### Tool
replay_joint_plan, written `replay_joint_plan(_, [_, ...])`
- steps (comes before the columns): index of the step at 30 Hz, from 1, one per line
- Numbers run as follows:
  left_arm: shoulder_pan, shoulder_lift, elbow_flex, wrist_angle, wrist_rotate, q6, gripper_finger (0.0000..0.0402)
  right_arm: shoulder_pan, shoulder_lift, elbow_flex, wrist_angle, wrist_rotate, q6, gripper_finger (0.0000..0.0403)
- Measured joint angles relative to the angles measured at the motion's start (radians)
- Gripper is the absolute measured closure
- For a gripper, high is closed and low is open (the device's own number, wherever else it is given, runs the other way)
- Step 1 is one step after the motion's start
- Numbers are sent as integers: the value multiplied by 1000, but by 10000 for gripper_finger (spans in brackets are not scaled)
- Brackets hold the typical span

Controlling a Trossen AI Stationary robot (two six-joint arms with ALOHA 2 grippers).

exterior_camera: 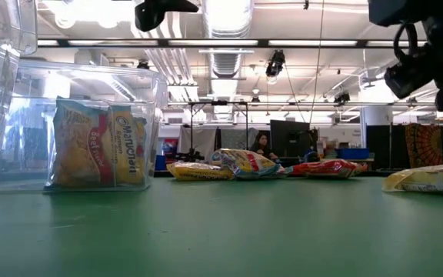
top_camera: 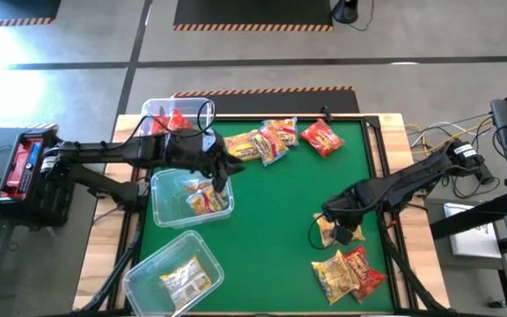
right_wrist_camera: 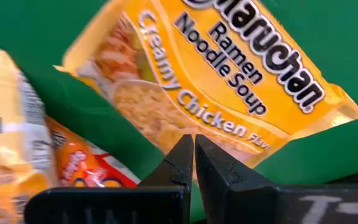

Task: Sort Maruchan noodles
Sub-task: Put the middle yellow noodle pack into the bottom transparent bin

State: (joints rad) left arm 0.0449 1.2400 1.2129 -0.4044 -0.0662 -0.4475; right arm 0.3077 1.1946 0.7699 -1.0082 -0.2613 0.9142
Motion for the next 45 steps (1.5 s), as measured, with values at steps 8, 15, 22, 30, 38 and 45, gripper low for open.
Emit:
replay_joint_plan(8, [-20,21,0,72,4,-6,289,0,0,-64,37,71,-35,394])
replay_joint_plan(15, [-44,62,0,128,6,-18,289,-2,-2,-92,65,185,-43,394])
replay_joint_plan(22, [-59,83,0,165,7,-50,289,-38,-1,-99,113,465,-63,394])
replay_joint_plan(30, [-64,135,0,218,18,-88,289,-163,0,-100,125,745,-63,394])
replay_joint_plan(38, [-64,263,0,283,37,-192,289,-200,-8,-55,131,609,-197,394])
replay_joint_plan(45, [-63,355,0,389,26,-238,289,-199,1,-83,156,575,-210,394])
